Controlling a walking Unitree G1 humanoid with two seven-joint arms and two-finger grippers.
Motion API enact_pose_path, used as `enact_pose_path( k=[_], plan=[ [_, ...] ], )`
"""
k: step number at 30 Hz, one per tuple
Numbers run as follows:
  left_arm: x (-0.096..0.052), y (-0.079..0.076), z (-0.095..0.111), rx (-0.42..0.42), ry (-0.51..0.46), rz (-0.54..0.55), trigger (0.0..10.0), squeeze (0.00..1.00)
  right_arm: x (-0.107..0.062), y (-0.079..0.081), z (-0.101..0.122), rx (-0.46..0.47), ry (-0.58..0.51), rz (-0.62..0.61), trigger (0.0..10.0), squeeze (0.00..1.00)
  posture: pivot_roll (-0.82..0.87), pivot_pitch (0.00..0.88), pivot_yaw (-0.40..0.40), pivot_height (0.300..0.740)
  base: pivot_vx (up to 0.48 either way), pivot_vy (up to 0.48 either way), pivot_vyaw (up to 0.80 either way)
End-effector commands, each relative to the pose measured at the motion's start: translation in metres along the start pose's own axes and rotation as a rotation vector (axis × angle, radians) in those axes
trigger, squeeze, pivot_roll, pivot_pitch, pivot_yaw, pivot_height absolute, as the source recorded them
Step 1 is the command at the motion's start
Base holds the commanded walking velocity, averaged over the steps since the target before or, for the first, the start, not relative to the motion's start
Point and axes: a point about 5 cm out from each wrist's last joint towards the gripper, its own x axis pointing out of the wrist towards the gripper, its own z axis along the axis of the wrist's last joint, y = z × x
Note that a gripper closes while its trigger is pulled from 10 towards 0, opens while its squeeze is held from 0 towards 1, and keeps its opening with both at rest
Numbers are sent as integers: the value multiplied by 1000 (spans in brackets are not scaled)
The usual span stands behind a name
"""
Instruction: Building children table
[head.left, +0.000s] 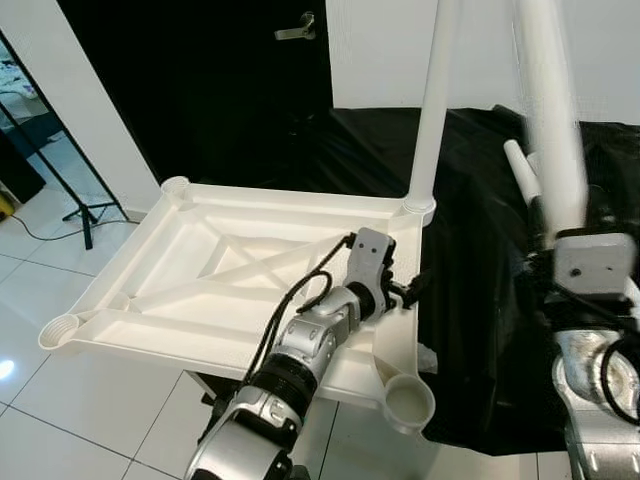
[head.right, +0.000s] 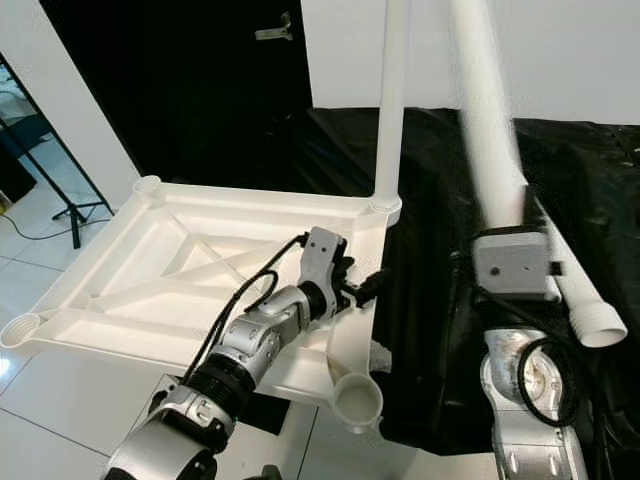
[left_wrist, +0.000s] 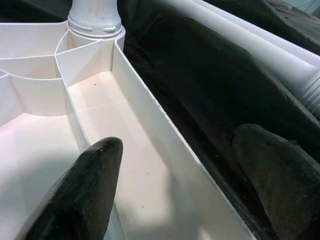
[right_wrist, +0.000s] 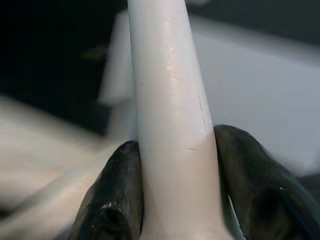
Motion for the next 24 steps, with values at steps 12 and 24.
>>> enact_pose_path(
  k=[12, 24],
  plan=[
    [-3, -8, 22, 8, -218, -33, 10000, 0, 28, 2, -12, 141, 50, 97, 10000, 0, 103, 0, 26, 740, 0, 0, 0],
    [-19, -20, 54, 113, -448, -147, 10000, 0, 49, -6, -23, 290, 118, 46, 10000, 0, 124, 0, 27, 740, 0, 0, 0]
  ],
)
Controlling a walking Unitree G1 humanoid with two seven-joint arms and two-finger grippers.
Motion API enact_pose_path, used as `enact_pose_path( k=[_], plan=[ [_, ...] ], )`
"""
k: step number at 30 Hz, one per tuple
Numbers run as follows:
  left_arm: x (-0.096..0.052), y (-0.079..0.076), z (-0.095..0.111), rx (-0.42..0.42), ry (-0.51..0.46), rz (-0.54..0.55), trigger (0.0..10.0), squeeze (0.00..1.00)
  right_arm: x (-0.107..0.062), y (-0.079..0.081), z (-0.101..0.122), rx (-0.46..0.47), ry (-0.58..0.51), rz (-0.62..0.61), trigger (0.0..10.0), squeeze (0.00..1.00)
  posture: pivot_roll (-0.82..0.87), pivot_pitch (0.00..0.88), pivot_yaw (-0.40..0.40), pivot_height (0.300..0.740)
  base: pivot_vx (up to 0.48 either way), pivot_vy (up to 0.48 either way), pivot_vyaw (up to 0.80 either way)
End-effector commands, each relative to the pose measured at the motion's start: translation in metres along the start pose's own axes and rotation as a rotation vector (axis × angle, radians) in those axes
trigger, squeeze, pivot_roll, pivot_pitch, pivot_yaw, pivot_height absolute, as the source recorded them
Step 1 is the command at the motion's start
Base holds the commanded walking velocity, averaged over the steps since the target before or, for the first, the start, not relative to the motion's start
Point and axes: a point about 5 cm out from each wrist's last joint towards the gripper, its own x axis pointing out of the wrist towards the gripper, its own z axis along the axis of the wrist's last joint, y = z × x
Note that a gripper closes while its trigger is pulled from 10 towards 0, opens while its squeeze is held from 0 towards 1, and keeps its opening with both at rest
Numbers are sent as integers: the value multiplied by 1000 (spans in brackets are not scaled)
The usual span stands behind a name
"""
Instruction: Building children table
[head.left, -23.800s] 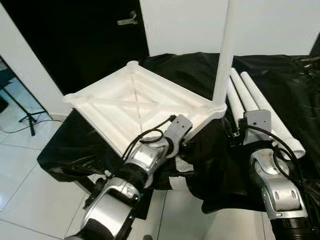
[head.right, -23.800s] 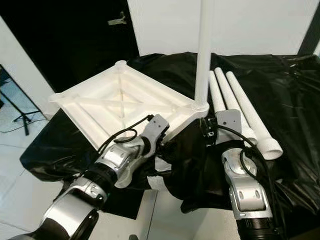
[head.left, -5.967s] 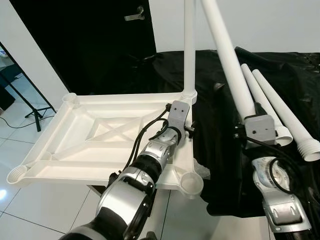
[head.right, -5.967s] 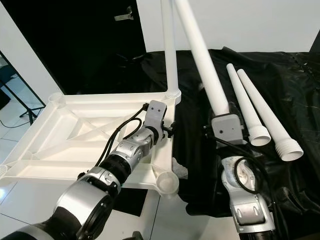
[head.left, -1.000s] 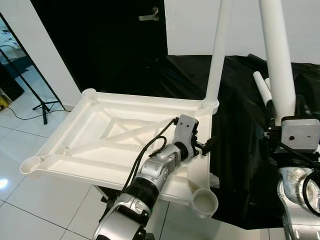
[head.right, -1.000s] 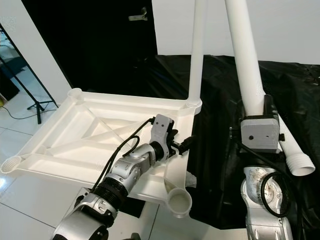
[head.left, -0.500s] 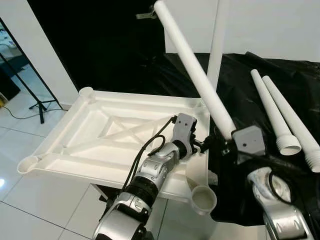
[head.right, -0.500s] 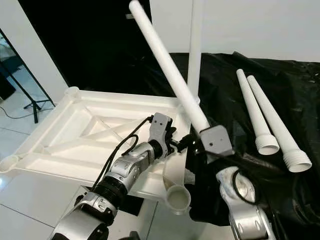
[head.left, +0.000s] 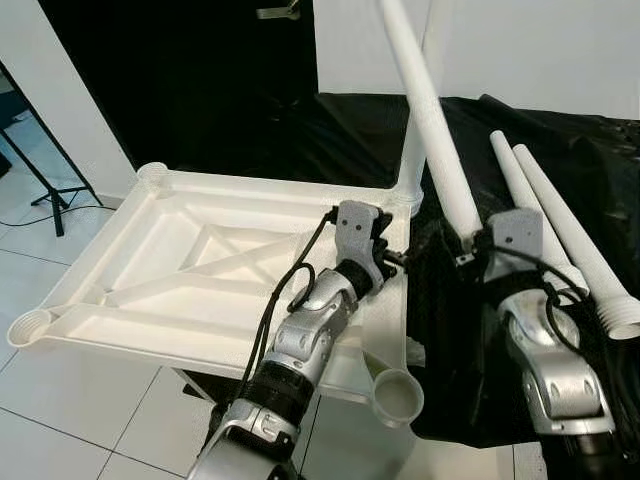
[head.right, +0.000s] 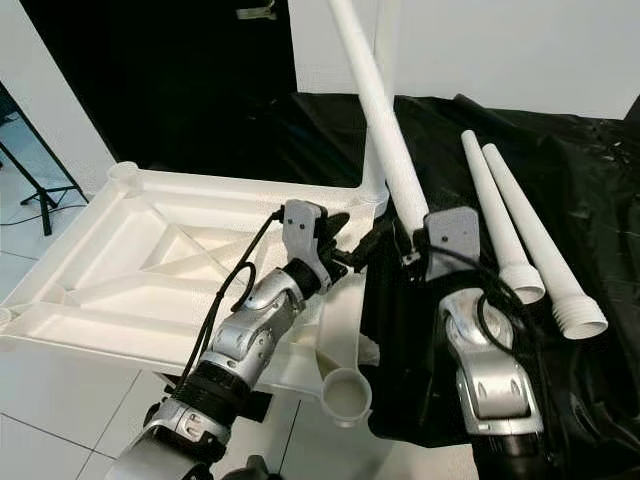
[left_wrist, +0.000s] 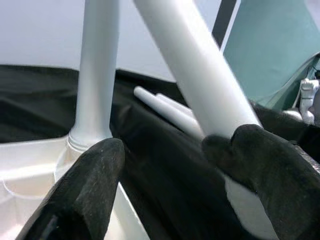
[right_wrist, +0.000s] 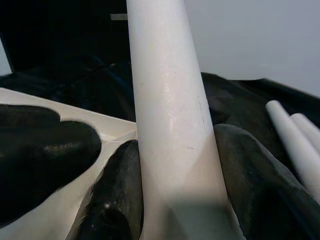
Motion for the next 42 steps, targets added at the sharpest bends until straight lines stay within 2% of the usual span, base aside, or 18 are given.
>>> enact_pose_path(
  k=[1, 3, 5, 7, 11, 12, 18, 26, 30, 32, 34, 35, 36, 37, 38, 39, 40, 42],
  plan=[
    [-1, -8, 1, 11, -22, -133, 10000, 0, 2, -5, -4, 29, 28, -23, 10000, 0, 124, 0, 27, 740, 0, 0, 0],
    [-2, 7, 5, 30, -49, -16, 10000, 0, 6, -11, -10, 71, 59, -52, 10000, 0, 130, 0, 27, 740, 0, 0, 0],
    [-4, 13, 6, 39, -58, 29, 10000, 0, 7, -15, -11, 80, 67, -72, 10000, 0, 130, 0, 28, 740, 0, 0, 0],
    [-8, 21, 9, 43, -70, 81, 10000, 0, 9, -29, -11, 83, 70, -142, 10000, 0, 129, 0, 29, 740, 0, 0, 0],
    [-10, 23, 9, 47, -70, 92, 10000, 0, 10, -41, -9, 79, 64, -197, 10000, 0, 128, 0, 30, 740, 0, 0, 0],
    [-10, 22, 7, 54, -62, 85, 10000, 0, 10, -53, -7, 73, 56, -250, 10000, 0, 126, 0, 33, 740, 0, 0, 0],
    [-10, 17, 2, 59, -46, 62, 10000, 0, 9, -76, 1, 58, 27, -341, 10000, 0, 119, 0, 39, 740, 0, 0, 0],
    [-9, 13, -1, 56, -43, 45, 10000, 0, 12, -95, 9, 53, 11, -374, 10000, 0, 119, 0, 41, 740, 0, 0, 0],
    [-10, 15, -3, 62, -31, 47, 10000, 0, 17, -82, 7, 62, 37, -288, 10000, 0, 123, 0, 38, 740, 0, 0, 0],
    [-10, 15, -3, 62, -31, 47, 10000, 0, 17, -82, 7, 62, 37, -288, 10000, 0, 123, 0, 38, 740, 0, 0, 0],
    [-12, 15, -5, 67, -22, 49, 10000, 0, 18, -61, 3, 70, 58, -208, 10000, 0, 127, 0, 36, 740, 0, 0, 0],
    [-12, 15, -5, 67, -22, 49, 10000, 0, 18, -61, 3, 70, 58, -208, 10000, 0, 127, 0, 36, 740, 0, 0, 0],
    [-13, 15, -7, 80, -11, 46, 10000, 0, 17, -43, -3, 82, 86, -136, 10000, 0, 128, 0, 37, 740, 0, 0, 0],
    [-13, 15, -7, 80, -11, 46, 10000, 0, 17, -43, -3, 82, 86, -136, 10000, 0, 128, 0, 37, 740, 0, 0, 0],
    [-14, 16, -9, 84, -3, 45, 10000, 0, 14, -22, -10, 88, 123, -40, 10000, 0, 127, 0, 37, 740, 0, 0, 0],
    [-14, 16, -9, 84, -3, 45, 10000, 0, 14, -22, -10, 88, 123, -40, 10000, 0, 127, 0, 37, 740, 0, 0, 0],
    [-14, 16, -10, 88, 4, 44, 10000, 0, 10, -4, -16, 88, 154, 49, 10000, 0, 125, 0, 39, 740, 0, 0, 0],
    [-14, 16, -10, 88, 4, 44, 10000, 0, 10, -4, -16, 88, 154, 49, 10000, 0, 125, 0, 39, 740, 0, 0, 0]
  ],
)
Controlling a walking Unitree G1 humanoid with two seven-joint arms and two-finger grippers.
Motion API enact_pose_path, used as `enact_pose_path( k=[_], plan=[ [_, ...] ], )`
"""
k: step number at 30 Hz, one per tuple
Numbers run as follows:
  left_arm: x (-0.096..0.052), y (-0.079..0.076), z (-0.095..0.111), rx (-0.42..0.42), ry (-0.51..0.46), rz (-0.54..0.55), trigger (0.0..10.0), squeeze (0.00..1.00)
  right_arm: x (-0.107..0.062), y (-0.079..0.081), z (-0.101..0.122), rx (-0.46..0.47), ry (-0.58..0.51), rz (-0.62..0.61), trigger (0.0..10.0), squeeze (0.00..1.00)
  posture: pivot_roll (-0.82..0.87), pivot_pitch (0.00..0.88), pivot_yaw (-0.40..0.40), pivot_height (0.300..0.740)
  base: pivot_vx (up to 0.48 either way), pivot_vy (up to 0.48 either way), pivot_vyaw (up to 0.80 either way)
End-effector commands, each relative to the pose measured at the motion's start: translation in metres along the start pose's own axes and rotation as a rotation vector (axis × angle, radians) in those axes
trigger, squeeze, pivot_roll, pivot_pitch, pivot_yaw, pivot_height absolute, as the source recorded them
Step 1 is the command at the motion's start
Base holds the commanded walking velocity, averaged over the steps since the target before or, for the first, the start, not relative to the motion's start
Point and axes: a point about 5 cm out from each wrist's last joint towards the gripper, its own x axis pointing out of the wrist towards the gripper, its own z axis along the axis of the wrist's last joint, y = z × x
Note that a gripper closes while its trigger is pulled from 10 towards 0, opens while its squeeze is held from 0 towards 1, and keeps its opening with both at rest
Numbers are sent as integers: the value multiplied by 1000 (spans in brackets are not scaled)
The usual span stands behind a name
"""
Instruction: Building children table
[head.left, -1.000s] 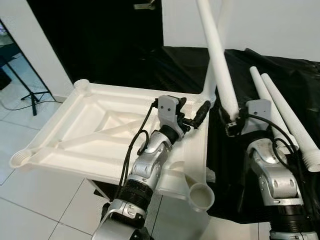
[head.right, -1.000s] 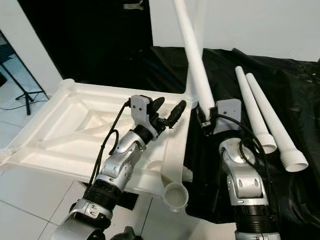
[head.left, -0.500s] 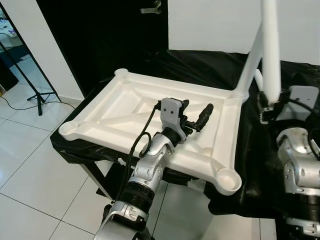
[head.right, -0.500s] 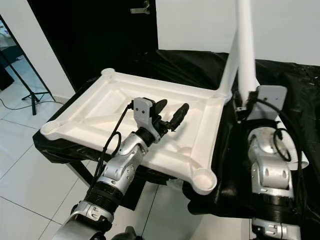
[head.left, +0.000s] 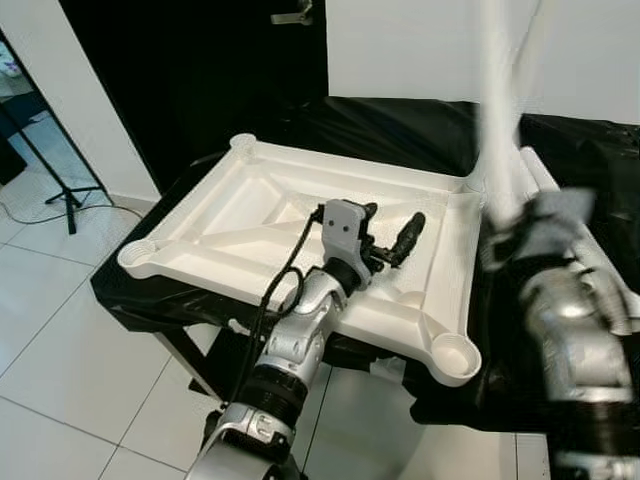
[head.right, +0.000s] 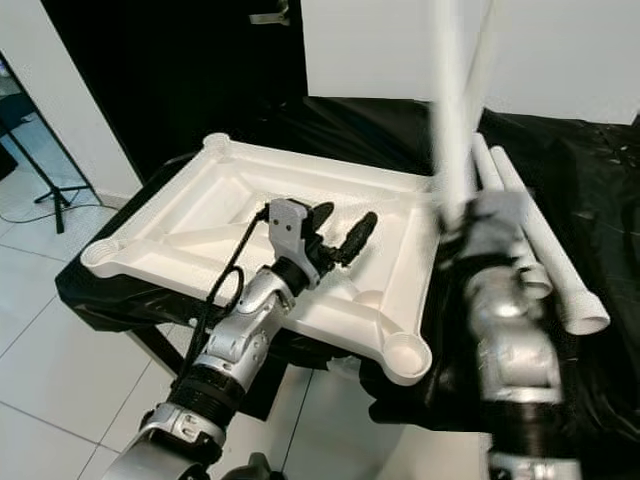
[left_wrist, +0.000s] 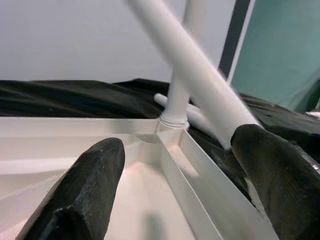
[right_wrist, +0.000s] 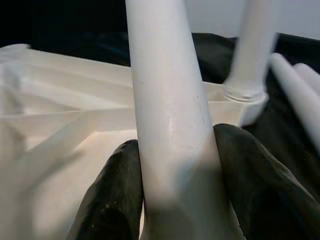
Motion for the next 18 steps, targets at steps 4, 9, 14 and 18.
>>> enact_pose_path(
  k=[4, 9, 14, 18],
  plan=[
    [-7, 6, -8, 23, 40, -20, 10000, 0, -7, 21, -7, -15, 33, 115, 10000, 0, 116, 0, 42, 740, 0, 0, 0],
    [-10, 10, -10, -39, 60, -45, 10000, 0, -12, 16, -8, -80, 17, 111, 10000, 0, 108, 0, 43, 740, 0, 0, 0],
    [-2, 15, 3, -263, -1, -58, 10000, 0, -21, 17, -4, -163, -39, 137, 10000, 0, 96, 0, 43, 740, 0, 0, 0],
    [4, 21, 16, -447, -69, -83, 10000, 0, -31, 22, -8, -236, -55, 161, 10000, 0, 85, 0, 45, 740, 0, 0, 0]
  ],
)
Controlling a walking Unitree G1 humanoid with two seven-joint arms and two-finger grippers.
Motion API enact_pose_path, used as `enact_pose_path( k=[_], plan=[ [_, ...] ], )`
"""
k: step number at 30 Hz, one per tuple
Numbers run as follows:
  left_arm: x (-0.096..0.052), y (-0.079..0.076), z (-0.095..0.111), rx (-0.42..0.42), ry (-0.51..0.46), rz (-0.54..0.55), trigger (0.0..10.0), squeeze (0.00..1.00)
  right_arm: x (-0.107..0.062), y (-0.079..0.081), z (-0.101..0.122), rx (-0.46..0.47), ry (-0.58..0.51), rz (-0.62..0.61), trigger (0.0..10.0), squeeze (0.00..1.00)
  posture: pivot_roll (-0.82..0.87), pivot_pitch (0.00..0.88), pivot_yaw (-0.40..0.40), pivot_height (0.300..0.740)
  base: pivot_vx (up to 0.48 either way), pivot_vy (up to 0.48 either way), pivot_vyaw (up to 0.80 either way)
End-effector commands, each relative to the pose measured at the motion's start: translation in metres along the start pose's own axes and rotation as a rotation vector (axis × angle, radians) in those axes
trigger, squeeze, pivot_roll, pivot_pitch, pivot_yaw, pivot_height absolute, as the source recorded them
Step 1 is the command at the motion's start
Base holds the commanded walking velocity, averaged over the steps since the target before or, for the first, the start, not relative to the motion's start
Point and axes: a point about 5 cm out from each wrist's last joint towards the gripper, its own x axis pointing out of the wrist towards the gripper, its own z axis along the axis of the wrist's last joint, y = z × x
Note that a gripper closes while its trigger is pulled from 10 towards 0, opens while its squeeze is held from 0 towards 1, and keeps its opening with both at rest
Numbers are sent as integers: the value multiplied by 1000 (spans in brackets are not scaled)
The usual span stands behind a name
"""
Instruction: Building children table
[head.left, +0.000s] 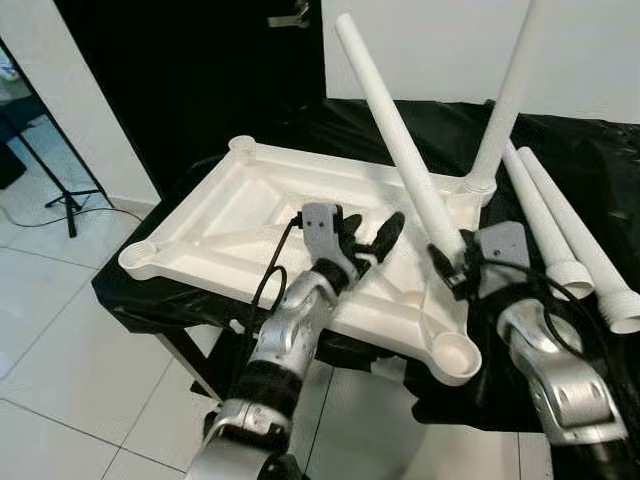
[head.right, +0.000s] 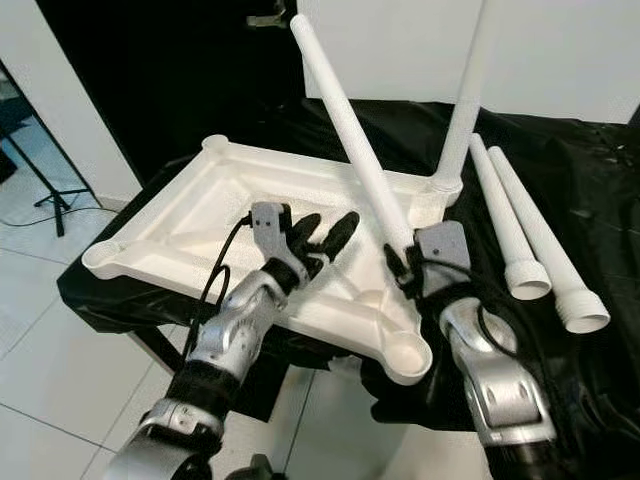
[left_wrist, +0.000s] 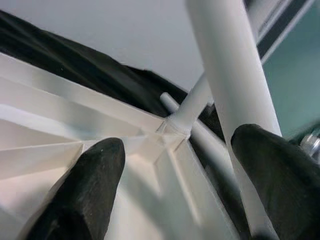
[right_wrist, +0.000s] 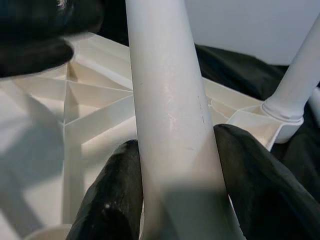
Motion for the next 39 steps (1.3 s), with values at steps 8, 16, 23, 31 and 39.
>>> enact_pose_path(
  k=[8, 16, 23, 31, 39],
  plan=[
    [6, -12, 11, -189, -42, -241, 10000, 0, -8, 14, -3, -107, -6, 67, 10000, 0, 77, 0, 50, 740, 0, 0, 0],
    [10, -16, 10, -219, -22, -255, 10000, 0, -12, 23, -2, -183, -41, 156, 10000, 0, 77, 0, 57, 740, 0, 0, 0],
    [13, -16, 13, -235, -19, -257, 10000, 0, -15, 26, -6, -232, -37, 181, 10000, 0, 73, 0, 59, 740, 0, 0, 0],
    [14, -13, 22, -272, -67, -264, 10000, 341, -15, 27, -11, -278, -21, 205, 10000, 0, 74, 0, 58, 740, 0, 0, 0],
    [10, -16, 23, -275, -73, -296, 10000, 1000, -13, 26, -13, -289, -20, 206, 10000, 0, 83, 0, 52, 740, 0, 0, 0]
  ],
)
